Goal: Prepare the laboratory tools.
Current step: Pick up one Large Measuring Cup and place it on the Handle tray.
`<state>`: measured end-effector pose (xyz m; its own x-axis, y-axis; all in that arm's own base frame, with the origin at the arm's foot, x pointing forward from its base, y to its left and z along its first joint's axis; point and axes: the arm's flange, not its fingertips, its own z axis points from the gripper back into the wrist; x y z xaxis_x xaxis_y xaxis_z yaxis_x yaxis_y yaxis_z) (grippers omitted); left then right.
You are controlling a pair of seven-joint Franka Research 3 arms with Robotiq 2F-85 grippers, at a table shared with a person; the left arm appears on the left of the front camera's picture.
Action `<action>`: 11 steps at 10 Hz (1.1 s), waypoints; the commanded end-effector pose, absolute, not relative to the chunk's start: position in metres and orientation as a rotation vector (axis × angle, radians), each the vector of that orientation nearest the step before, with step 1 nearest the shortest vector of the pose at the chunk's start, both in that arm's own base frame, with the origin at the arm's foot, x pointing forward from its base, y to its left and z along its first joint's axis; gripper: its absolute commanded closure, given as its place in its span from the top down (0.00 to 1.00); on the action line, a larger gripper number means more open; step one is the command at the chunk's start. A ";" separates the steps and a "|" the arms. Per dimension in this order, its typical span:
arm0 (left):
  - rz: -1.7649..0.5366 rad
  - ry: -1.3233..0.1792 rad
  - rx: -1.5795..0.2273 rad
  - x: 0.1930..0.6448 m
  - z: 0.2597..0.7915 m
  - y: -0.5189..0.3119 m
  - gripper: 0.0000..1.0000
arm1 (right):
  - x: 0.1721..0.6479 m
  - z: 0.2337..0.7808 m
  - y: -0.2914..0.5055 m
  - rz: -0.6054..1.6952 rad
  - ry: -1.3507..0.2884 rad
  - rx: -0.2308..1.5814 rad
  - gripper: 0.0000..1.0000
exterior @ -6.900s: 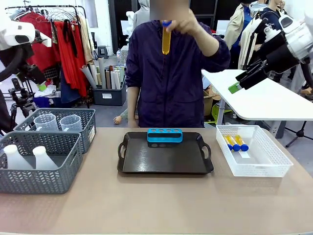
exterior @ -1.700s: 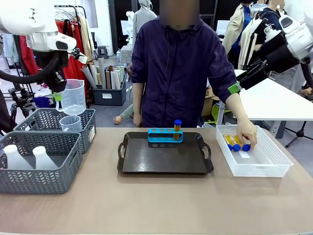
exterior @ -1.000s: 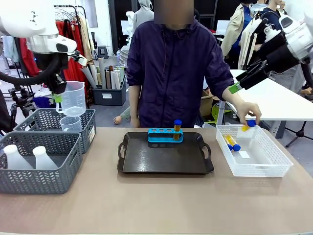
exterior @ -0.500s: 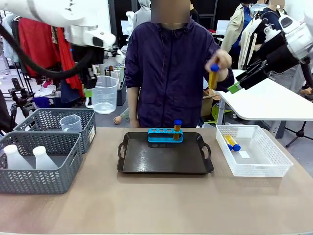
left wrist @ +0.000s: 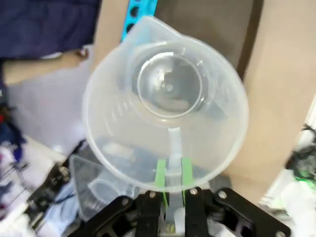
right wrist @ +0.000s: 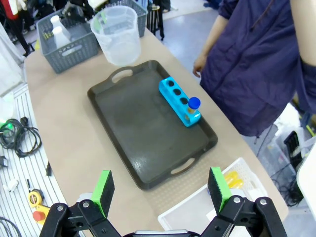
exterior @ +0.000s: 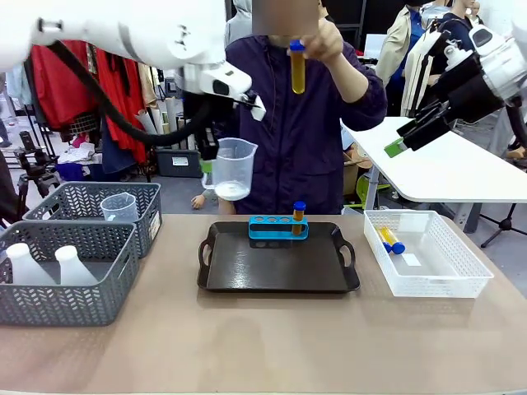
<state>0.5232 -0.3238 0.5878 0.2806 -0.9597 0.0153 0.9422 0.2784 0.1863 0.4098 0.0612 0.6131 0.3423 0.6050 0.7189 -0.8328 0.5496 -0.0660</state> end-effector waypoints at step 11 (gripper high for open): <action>-1.466 -0.156 0.053 0.565 0.515 -0.380 0.00 | 0.411 0.613 0.061 0.965 -0.787 0.360 1.00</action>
<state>0.5646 -0.3802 0.5201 0.0966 -0.9924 0.0761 0.9850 0.1063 0.1358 0.4098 0.0612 0.6131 0.3423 0.6051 0.7188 -0.8328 0.5496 -0.0661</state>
